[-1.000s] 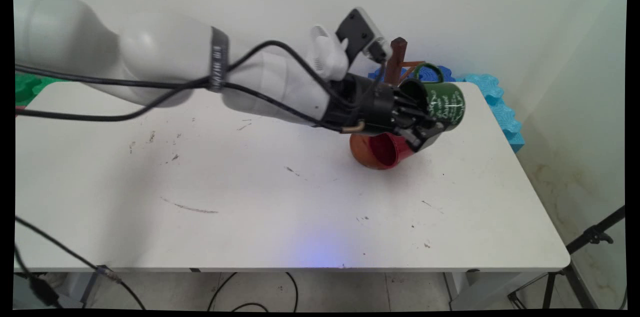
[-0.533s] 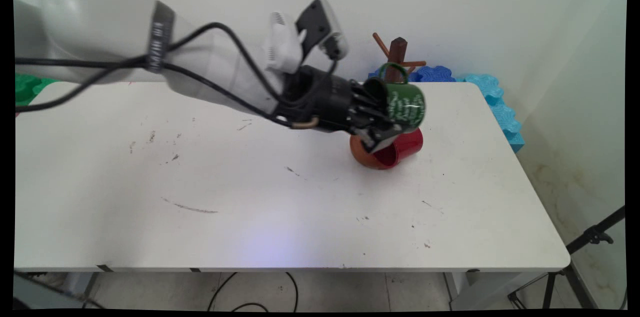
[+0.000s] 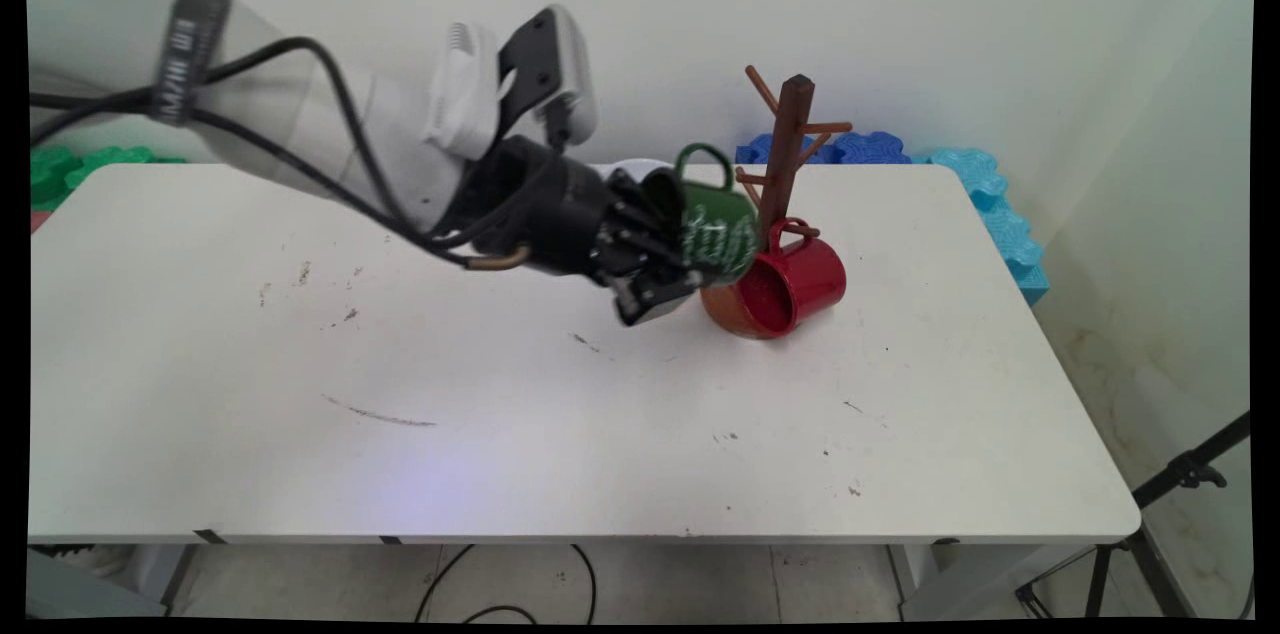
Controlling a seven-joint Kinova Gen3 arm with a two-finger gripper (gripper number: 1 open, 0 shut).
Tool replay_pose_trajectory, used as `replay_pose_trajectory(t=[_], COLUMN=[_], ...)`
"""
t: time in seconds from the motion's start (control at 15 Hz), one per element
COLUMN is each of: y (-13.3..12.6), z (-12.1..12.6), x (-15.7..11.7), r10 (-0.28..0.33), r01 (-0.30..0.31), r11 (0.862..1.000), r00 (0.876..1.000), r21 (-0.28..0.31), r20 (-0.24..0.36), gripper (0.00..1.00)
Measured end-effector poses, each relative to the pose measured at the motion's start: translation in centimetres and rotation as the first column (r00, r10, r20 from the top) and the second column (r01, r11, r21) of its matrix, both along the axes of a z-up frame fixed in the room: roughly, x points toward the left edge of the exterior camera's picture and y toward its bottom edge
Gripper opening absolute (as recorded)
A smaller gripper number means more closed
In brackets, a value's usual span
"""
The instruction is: Place the picked object on the table
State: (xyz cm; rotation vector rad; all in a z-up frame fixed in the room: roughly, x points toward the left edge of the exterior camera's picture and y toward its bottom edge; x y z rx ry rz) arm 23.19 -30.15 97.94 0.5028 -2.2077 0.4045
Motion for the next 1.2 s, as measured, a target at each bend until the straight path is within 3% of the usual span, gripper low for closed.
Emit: replay_pose_trajectory(t=[0.27,0.53,0.93,1.2], y=[0.8,1.3,1.5,1.3], z=[0.1,-0.4,-1.6,-3.1], x=[1.9,3.7,5.3,5.8], r10=[-0.015,-0.021,-0.023,-0.026], r01=[0.014,0.017,0.009,-0.009], r11=[1.0,1.0,0.999,0.997], r00=[0.995,0.975,0.926,0.88], r21=[0.008,0.017,0.038,0.072], r20=[0.102,0.22,0.376,0.474], gripper=[0.0,0.0,0.0,0.0])
